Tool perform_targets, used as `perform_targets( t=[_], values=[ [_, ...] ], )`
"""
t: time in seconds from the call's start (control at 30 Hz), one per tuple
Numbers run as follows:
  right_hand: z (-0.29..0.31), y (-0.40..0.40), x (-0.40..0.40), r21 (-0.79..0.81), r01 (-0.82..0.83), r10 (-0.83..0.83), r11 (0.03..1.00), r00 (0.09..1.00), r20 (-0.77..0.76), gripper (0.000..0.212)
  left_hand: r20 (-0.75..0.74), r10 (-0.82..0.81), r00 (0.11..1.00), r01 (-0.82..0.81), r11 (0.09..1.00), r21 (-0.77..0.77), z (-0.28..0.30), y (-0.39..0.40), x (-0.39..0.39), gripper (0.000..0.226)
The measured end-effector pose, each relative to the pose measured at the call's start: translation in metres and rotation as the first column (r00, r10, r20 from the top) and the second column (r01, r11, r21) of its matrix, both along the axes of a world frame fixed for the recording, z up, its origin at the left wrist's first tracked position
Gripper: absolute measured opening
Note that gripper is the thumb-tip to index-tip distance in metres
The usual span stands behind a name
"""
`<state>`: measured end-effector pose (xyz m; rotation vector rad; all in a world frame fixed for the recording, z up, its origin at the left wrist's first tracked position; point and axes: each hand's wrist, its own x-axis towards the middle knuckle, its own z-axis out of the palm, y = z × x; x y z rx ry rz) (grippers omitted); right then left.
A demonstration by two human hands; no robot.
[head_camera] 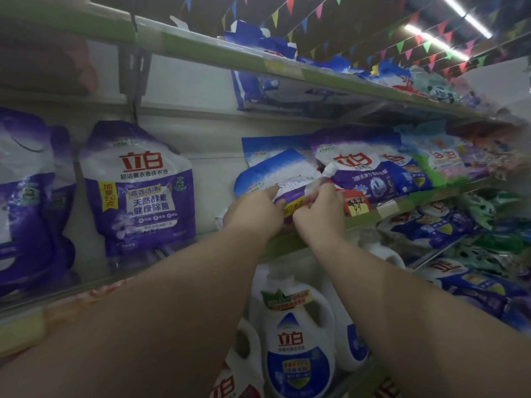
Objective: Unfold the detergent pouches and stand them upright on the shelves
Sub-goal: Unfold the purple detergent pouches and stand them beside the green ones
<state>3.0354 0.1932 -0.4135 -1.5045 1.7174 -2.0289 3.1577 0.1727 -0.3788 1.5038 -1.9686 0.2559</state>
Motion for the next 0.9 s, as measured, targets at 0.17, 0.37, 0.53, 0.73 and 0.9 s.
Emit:
perform_targets(
  t=[0.17,0.37,0.53,0.73,0.9],
  values=[
    [0.003,-0.002,-0.003,0.064,-0.017,0.017,0.998,1.000,0.002,0.037,-0.126,-0.001,0.992,0.001,1.000,-0.005,0.006,0.001,0.003,0.033],
    [0.007,-0.007,0.001,0.128,-0.022,0.032,0.992,0.997,-0.074,0.040,-0.476,-0.068,0.877,0.105,0.993,0.050,0.011,0.000,0.017,0.035],
    [0.021,-0.010,0.016,0.224,-0.067,0.106,0.972,0.980,-0.166,0.039,-0.659,-0.083,0.748,0.182,0.980,0.083,0.020,0.005,0.034,0.030],
    [0.037,-0.015,0.043,0.200,-0.127,0.160,0.972,0.974,-0.160,0.040,-0.666,-0.081,0.742,0.191,0.977,0.094,0.025,0.010,0.049,0.030],
    [0.038,-0.020,0.062,0.105,-0.199,0.211,0.974,0.970,-0.122,0.044,-0.747,-0.041,0.664,0.242,0.957,0.163,0.027,0.007,0.069,0.038]
  ],
)
